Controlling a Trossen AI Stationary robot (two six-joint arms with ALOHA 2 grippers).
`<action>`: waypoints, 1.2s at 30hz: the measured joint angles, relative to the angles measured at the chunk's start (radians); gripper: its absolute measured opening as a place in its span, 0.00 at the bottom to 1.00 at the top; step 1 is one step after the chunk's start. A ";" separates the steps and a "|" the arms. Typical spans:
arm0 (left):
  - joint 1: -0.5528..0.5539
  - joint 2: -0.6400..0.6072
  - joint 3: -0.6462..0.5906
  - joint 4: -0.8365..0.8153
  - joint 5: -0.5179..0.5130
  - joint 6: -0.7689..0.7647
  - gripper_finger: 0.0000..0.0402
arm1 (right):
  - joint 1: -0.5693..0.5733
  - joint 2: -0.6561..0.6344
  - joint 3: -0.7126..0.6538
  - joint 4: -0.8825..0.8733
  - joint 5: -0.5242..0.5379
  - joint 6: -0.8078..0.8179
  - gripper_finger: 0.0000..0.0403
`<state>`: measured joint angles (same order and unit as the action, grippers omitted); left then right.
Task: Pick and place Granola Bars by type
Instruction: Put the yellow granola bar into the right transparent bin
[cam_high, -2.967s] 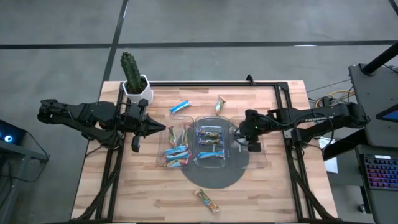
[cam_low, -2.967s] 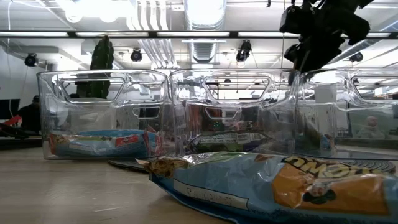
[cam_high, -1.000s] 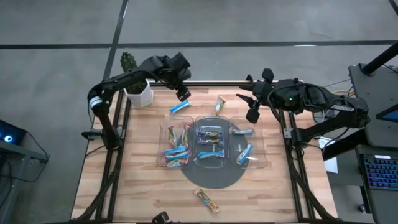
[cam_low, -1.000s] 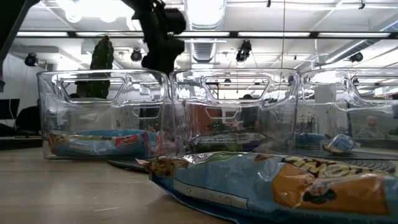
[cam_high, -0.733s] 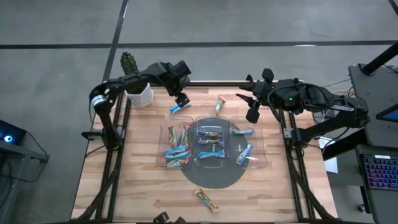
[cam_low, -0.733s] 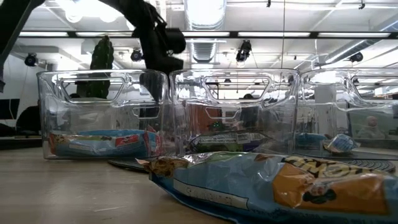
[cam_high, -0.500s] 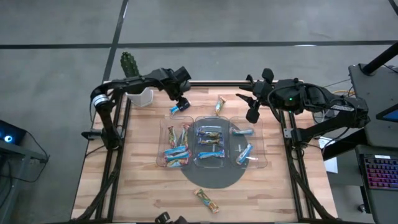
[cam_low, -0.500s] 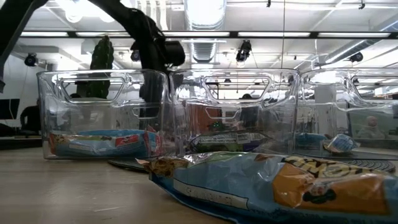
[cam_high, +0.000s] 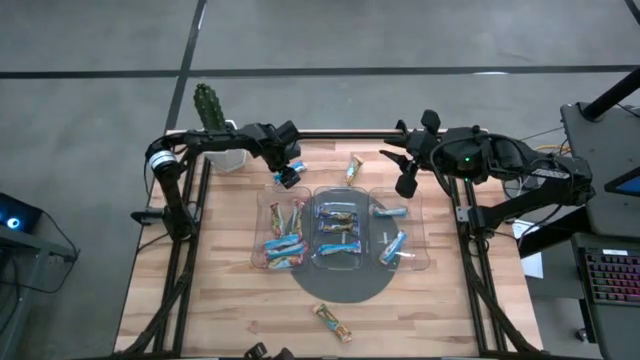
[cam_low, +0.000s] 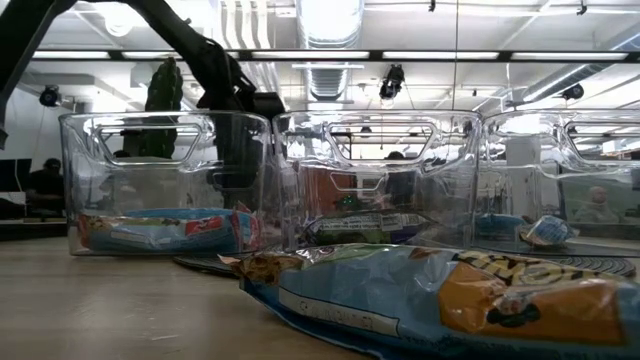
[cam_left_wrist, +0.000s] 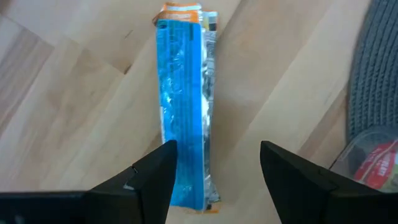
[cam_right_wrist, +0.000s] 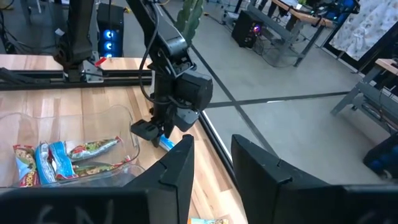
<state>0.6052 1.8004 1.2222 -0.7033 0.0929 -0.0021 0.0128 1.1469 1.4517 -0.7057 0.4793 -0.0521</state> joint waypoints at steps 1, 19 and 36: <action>0.001 -0.001 -0.005 0.004 -0.003 -0.001 0.53 | 0.000 0.000 0.000 0.000 0.000 0.000 0.24; 0.022 0.001 0.036 0.042 -0.046 -0.050 0.53 | 0.000 0.000 -0.001 0.000 0.001 0.000 0.22; 0.099 0.001 0.222 -0.148 -0.007 0.381 0.53 | 0.000 0.000 -0.001 0.001 0.001 0.050 0.20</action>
<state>0.7043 1.8011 1.4442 -0.8513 0.0859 0.3785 0.0124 1.1469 1.4509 -0.7052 0.4800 -0.0020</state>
